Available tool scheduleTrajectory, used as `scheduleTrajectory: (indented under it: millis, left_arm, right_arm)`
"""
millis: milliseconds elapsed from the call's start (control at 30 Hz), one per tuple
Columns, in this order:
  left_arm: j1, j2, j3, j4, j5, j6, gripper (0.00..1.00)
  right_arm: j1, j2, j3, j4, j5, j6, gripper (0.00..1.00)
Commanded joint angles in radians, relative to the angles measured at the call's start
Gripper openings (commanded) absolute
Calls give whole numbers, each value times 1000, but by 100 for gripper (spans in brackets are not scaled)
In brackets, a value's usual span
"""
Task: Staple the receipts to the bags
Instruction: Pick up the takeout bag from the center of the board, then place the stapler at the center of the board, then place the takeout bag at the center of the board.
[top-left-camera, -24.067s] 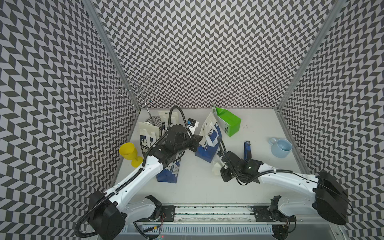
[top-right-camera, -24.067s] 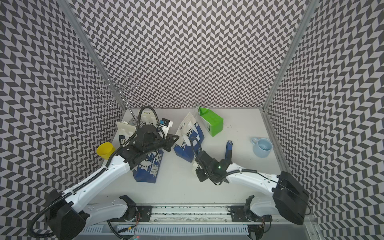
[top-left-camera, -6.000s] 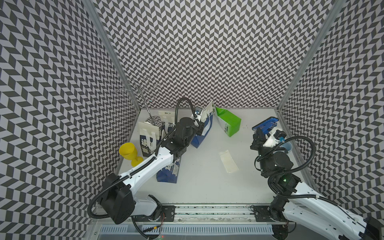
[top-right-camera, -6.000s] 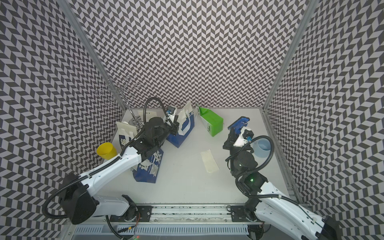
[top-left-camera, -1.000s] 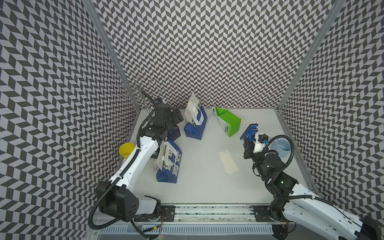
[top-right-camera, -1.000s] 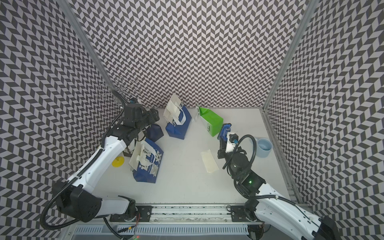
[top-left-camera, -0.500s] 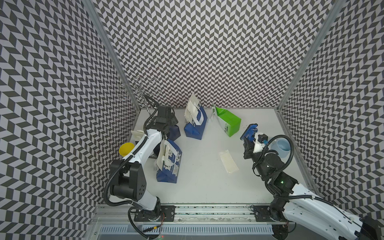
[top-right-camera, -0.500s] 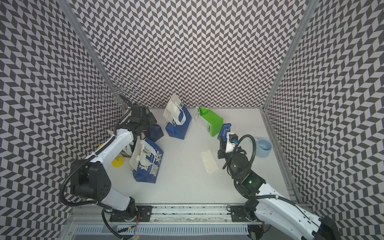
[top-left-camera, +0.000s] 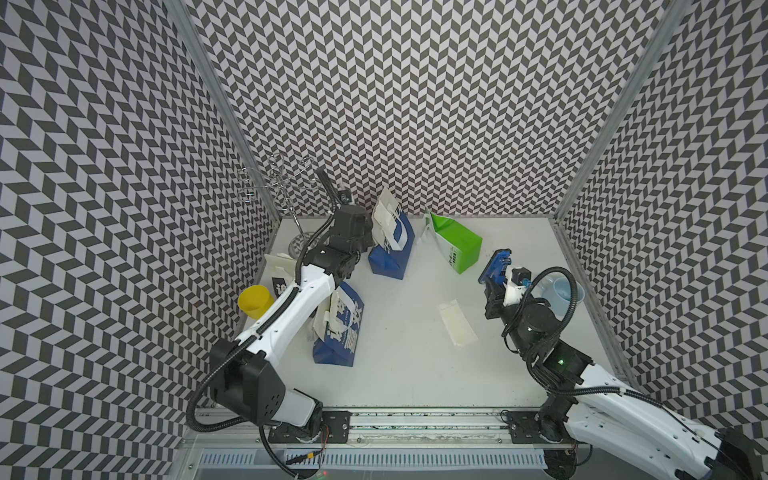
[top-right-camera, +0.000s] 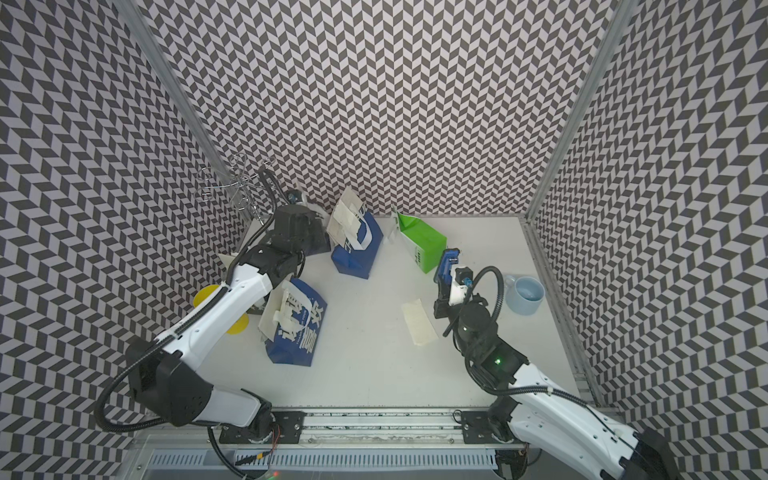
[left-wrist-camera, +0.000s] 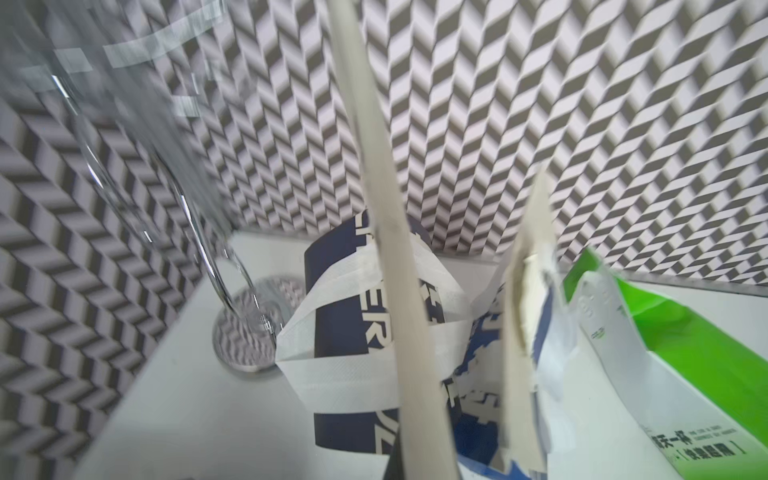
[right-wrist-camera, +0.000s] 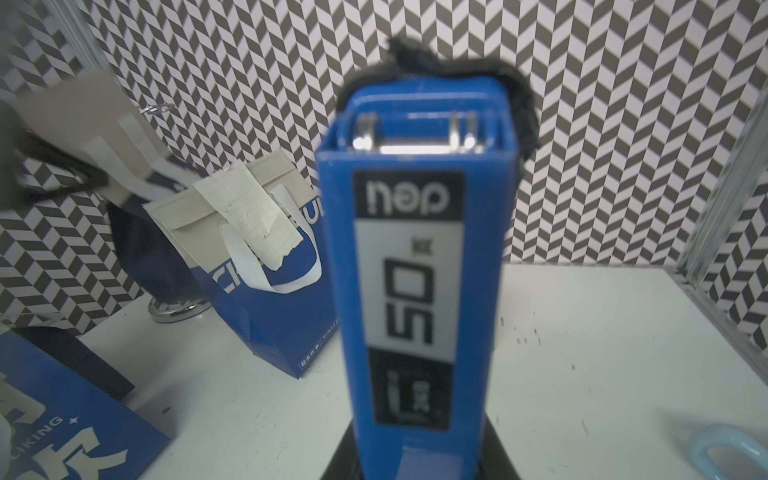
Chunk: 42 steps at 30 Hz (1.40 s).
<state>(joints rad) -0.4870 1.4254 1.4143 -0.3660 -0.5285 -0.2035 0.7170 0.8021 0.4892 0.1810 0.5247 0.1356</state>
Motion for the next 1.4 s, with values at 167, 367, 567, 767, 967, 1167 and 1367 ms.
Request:
scheduleTrajectory:
  millis: [167, 367, 567, 767, 967, 1167, 1367]
  left_arm:
    - [-211, -109, 239, -40, -263, 378, 0]
    - [-223, -159, 340, -187, 410, 283, 0]
    - [-223, -126, 276, -311, 688, 292, 0]
    - [-223, -170, 50, -296, 621, 303, 0]
    - [-223, -230, -138, -223, 535, 291, 0]
    - [-223, -240, -268, -185, 505, 277, 0]
    - [-222, -218, -326, -174, 482, 269, 0]
  right_arm:
    - [-192, 177, 108, -198, -106, 332, 0]
    - [-352, 257, 52, -207, -288, 485, 0]
    - [-406, 350, 22, -189, -363, 546, 0]
    - [-430, 444, 4, -153, -389, 584, 1]
    - [-433, 544, 23, -147, -420, 596, 3]
    - [-433, 527, 24, -170, -372, 617, 39]
    - [-421, 417, 39, -221, -322, 548, 68]
